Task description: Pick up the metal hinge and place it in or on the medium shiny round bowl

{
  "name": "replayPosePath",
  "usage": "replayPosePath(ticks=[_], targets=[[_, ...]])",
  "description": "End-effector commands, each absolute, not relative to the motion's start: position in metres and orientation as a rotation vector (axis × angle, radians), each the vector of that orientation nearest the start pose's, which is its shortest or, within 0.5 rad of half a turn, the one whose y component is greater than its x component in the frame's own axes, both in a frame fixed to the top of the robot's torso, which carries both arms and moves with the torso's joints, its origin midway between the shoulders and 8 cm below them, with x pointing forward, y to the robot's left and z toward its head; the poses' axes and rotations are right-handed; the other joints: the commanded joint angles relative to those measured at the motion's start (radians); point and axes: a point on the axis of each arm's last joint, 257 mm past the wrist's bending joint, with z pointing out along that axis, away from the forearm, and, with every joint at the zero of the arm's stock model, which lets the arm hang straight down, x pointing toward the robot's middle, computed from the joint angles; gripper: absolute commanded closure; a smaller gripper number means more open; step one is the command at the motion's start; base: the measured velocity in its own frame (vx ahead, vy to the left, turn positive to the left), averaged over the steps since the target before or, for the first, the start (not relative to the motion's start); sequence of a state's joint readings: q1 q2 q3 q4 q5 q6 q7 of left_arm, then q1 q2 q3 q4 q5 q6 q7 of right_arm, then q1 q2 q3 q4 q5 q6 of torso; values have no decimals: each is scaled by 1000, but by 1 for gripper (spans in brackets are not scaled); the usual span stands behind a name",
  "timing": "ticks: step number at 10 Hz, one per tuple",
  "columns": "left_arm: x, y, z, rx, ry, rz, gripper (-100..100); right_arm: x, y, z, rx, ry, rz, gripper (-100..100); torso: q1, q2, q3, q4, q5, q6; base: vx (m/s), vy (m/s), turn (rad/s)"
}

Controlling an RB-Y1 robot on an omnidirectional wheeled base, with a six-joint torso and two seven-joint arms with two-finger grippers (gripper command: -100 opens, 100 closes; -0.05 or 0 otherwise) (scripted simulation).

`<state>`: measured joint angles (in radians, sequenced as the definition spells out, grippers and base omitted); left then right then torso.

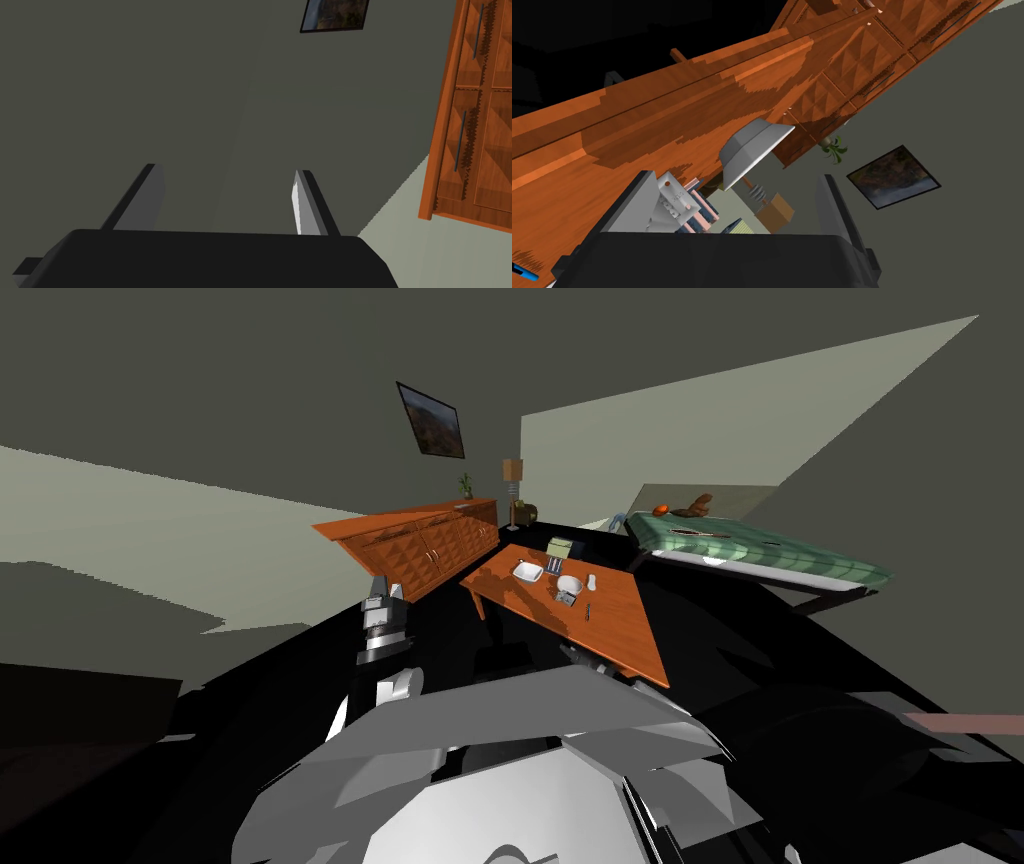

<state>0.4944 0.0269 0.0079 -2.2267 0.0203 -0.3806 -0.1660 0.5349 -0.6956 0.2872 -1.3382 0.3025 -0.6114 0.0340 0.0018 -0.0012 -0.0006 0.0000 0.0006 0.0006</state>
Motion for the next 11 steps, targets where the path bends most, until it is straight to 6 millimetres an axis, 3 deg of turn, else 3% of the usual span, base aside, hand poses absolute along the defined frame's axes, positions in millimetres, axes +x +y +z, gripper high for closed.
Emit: replayPosePath(ticks=[1, 5, 6, 7, 10, 11], targets=[[372, 288, -22, -711, 784, -1117, 0, 239, -329, -447, 440, 2099, 797, -100, 0, 0, 0, 0, 0, 0, 11, 20, -10], [372, 288, -22, -711, 784, -1117, 0, 195, -372, -483, 359, 2276, 677, -100, 1, -2, -1, 0, 0, -1, 38, 46, 182], [372, 288, -22, -711, 784, -1117, 0, 177, -392, -494, 307, 2350, 627, -100, 0, -1, -1, 0, 0, 0, 40, 49, 246], [372, 288, -22, -711, 784, -1117, 0, 179, -390, -493, 303, 2345, 632, -100, 1, -1, -1, 0, 0, -1, 41, 37, 130], [372, 288, -22, -711, 784, -1117, 0, 151, -423, -507, 268, 2439, 549, -100, 0, -1, -1, 0, 0, -1, 40, 27, 123], [372, 288, -22, -711, 784, -1117, 0, 151, -423, -507, 268, 2439, 549, -100, 0, -1, -1, 0, 0, 0, 27, 14, -42]])
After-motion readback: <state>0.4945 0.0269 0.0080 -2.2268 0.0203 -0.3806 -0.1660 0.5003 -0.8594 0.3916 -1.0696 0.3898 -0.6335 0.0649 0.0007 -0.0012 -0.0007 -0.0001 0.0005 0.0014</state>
